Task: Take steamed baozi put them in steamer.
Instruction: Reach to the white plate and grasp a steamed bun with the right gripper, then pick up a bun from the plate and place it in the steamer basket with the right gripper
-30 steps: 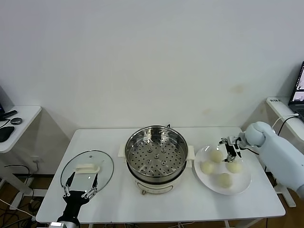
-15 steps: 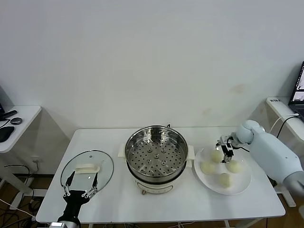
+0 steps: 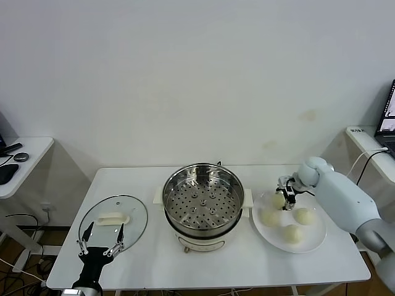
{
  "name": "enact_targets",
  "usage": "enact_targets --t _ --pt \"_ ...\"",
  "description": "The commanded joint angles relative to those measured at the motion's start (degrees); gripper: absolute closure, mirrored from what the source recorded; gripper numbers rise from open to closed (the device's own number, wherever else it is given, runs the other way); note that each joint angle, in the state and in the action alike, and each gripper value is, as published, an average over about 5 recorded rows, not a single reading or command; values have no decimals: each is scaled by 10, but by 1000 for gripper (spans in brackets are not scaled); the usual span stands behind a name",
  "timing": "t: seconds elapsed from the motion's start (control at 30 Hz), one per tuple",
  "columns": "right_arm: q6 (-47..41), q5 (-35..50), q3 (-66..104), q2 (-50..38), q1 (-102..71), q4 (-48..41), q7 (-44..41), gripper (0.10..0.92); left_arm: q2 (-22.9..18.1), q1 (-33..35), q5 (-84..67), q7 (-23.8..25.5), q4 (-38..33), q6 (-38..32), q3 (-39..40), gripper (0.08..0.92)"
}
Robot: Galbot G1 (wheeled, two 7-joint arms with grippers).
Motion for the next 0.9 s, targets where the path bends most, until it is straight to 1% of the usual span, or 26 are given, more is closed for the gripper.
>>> enact_targets --t 0.03,0.13,0.23,0.4,0.6,0.73,0.9 --pt "-2 -4 -4 3 3 -2 0 452 0 1 -1 -2 -1 -1 -1 177" --pt "-1 4 -9 -8 6 9 -6 520 1 2 -2 -1 -2 -1 -1 177" --pt "0 27 -20 -25 15 30 -13 553 1 3 -2 -1 -2 -1 -3 177" --pt "3 88 -64 -70 52 93 -25 558 3 4 -2 0 -5 0 -4 177" --pt "27 197 -185 -123 198 187 -42 552 7 3 -7 1 -9 2 -3 177" --pt "55 285 -271 -111 317 222 -48 550 9 1 -11 2 -14 3 -2 177" --pt "78 340 -357 -56 417 247 -49 550 11 1 -15 0 -18 4 -2 177"
